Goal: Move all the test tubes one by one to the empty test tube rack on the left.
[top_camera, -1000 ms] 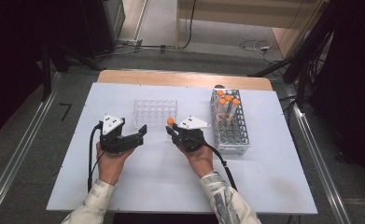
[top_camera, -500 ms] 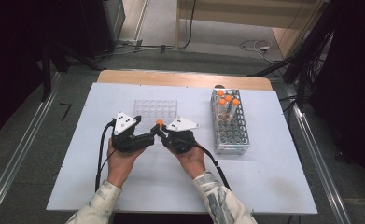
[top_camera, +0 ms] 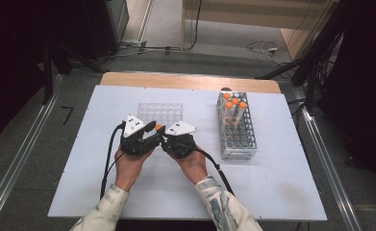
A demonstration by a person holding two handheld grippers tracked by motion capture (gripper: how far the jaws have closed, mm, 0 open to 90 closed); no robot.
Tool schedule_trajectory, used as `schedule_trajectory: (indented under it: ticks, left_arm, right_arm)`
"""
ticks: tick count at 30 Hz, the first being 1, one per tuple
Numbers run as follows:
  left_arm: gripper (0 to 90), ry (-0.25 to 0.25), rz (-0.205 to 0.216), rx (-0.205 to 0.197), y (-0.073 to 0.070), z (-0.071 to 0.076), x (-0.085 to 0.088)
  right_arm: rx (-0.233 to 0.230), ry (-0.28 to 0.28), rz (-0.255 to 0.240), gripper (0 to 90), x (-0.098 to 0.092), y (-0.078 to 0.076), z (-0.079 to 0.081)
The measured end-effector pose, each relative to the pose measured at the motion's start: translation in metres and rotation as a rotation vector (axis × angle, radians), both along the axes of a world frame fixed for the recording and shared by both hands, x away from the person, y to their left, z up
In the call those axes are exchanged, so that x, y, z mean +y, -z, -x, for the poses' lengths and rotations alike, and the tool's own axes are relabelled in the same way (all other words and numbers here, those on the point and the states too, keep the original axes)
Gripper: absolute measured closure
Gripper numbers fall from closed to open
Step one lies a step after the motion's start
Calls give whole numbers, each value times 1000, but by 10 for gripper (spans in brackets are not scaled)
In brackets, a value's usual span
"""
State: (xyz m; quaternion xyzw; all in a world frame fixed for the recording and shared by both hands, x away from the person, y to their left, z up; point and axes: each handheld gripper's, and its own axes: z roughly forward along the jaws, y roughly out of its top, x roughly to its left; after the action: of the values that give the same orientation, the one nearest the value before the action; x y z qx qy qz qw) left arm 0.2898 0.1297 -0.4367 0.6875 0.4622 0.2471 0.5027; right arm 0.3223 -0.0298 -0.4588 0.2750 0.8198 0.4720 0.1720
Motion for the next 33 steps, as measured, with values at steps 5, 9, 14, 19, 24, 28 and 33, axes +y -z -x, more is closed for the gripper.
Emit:
schedule_trajectory:
  ticks: [5, 9, 14, 19, 24, 28, 33]
  left_arm:
    - [684, 12, -2, -2, 0, 0, -1]
    - [696, 14, 9, -4, 0, -1, -1]
    - [703, 15, 11, -22, -1, 1, 0]
    - [703, 11, 18, -21, -3, 0, 1]
    - [703, 1, 19, -16, -5, -2, 4]
    - [703, -14, 17, -18, -8, -4, 7]
    - [703, -30, 14, -19, -12, -7, 12]
  right_arm:
    - [0, 3, -7, 724, -1, -2, 1]
    - [0, 1, -6, 723, -2, -3, 1]
    - [14, -4, -20, 635, -4, -5, 0]
    - [27, 11, -5, 433, -8, -4, -3]
    - [45, 29, 19, 320, -11, -4, -4]
    - [35, 53, 29, 273, -16, -3, -3]
    - [41, 79, 17, 267, -25, -2, -4]
